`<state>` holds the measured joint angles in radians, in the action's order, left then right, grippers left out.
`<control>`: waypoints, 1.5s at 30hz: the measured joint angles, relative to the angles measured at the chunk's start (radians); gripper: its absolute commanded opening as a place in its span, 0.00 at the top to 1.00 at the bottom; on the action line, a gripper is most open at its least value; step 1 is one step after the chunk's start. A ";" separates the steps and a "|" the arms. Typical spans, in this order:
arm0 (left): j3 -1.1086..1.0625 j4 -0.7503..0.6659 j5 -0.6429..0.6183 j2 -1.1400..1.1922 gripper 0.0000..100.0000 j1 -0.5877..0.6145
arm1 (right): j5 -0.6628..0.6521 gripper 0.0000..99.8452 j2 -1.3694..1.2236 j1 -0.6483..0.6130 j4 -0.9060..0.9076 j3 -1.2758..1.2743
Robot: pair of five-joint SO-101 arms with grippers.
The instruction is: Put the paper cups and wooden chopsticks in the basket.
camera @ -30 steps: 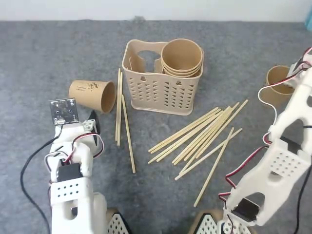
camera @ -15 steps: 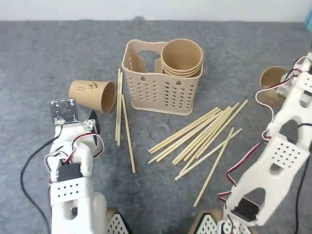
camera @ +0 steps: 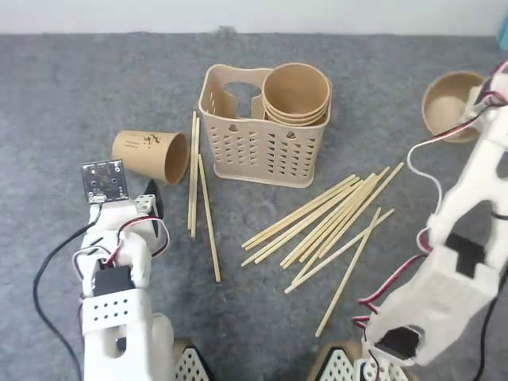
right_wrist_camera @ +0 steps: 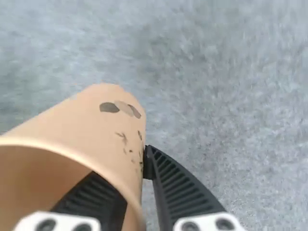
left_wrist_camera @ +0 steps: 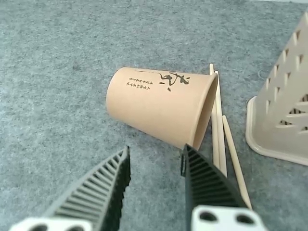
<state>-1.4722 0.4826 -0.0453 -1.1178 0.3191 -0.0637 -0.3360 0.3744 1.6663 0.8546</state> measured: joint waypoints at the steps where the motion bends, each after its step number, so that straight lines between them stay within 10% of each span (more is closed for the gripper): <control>1: 0.000 0.000 0.000 0.000 0.83 0.000 | 0.000 0.99 0.025 -0.018 0.009 0.000; 25: 0.000 0.000 0.000 0.000 0.83 0.000 | 0.000 0.99 0.566 -0.658 0.068 0.017; 45: 0.000 0.000 0.035 0.000 0.83 0.000 | -0.005 0.99 0.218 -0.595 -0.025 0.017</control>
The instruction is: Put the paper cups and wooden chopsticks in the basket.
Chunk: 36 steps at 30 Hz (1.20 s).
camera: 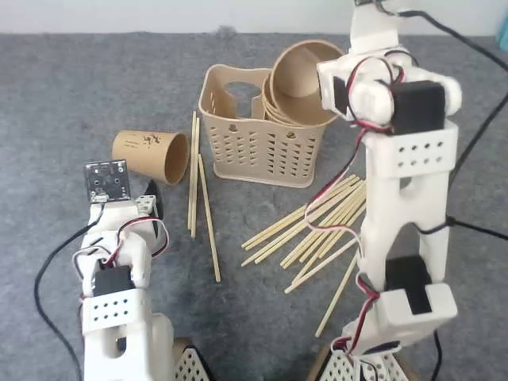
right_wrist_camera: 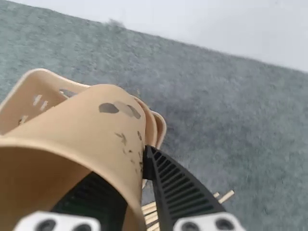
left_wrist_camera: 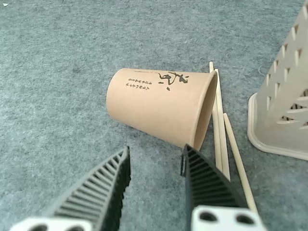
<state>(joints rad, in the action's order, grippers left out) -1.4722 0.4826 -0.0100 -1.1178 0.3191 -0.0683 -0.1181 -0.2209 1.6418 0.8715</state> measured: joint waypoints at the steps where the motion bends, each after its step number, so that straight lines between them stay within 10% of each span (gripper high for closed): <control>1: 0.000 0.000 0.000 0.000 0.83 0.000 | -0.009 0.99 -0.009 0.009 0.000 0.000; 12: 0.000 0.000 0.000 0.000 0.83 0.000 | -0.089 0.81 -0.074 0.023 0.003 0.000; 36: 0.000 0.000 0.000 0.000 0.83 0.000 | -0.101 0.99 0.287 0.060 0.117 -0.046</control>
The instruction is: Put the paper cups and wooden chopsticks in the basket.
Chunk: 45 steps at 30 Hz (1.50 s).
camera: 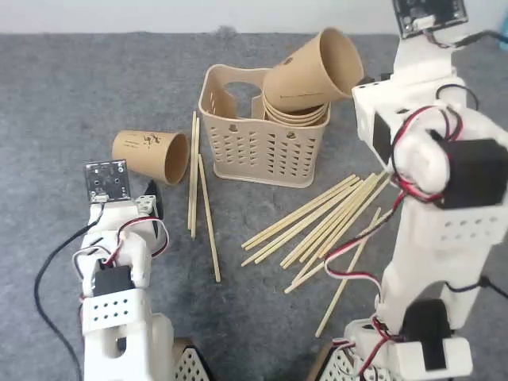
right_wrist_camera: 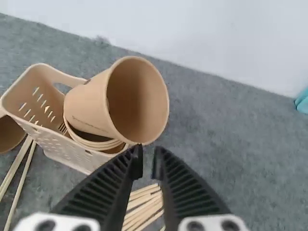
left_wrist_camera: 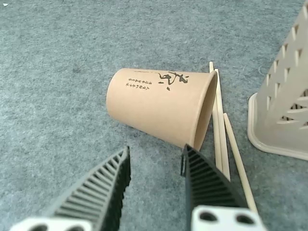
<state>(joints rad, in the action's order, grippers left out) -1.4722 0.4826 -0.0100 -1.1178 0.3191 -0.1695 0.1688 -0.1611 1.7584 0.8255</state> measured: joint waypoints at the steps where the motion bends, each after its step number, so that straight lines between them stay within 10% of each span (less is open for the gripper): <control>1: 0.000 0.000 0.000 0.000 0.83 0.000 | 0.000 0.99 0.000 0.000 0.000 0.000; 11: 0.000 0.000 0.000 0.000 0.83 0.000 | -0.002 0.99 0.181 0.106 -0.021 -0.433; 23: 0.000 0.000 0.000 0.000 0.83 0.000 | 0.124 0.99 0.213 0.161 -0.733 -1.100; 45: 0.000 0.000 0.000 0.000 0.83 0.000 | 0.269 0.99 0.287 -0.009 -0.901 -1.028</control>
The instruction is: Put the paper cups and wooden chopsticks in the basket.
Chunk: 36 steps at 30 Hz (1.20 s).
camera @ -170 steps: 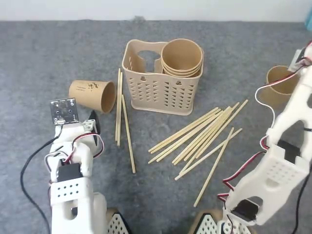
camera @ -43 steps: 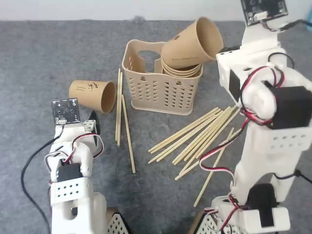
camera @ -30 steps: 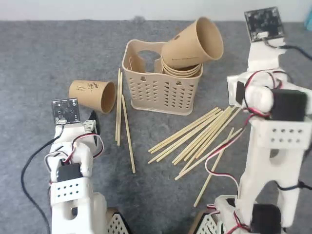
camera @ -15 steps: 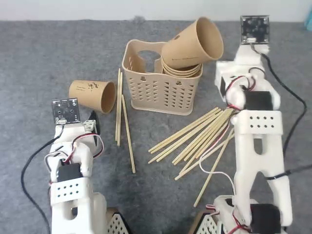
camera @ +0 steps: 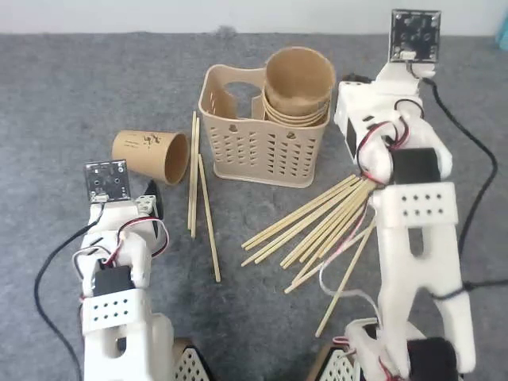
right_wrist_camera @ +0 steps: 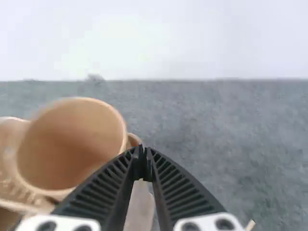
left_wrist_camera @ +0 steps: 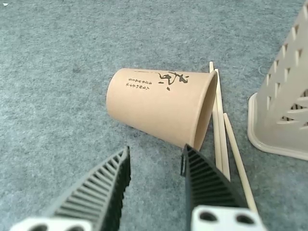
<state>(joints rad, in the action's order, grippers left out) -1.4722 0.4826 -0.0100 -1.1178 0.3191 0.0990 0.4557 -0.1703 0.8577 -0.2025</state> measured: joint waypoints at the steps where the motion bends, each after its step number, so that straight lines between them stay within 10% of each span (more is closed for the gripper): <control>1: 0.000 0.000 0.000 0.000 0.83 0.000 | 0.000 0.99 0.025 -0.011 0.008 0.002; 17: 0.000 0.000 0.000 0.000 0.83 0.000 | -0.187 0.99 0.554 0.152 0.457 -0.163; 36: 0.000 0.000 0.000 0.000 0.83 0.000 | -0.416 0.99 0.680 0.466 0.152 -1.092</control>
<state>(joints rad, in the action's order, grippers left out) -1.4722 0.4826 -0.0100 -1.1178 0.3191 -0.3168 1.1354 0.2961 1.0096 -1.2950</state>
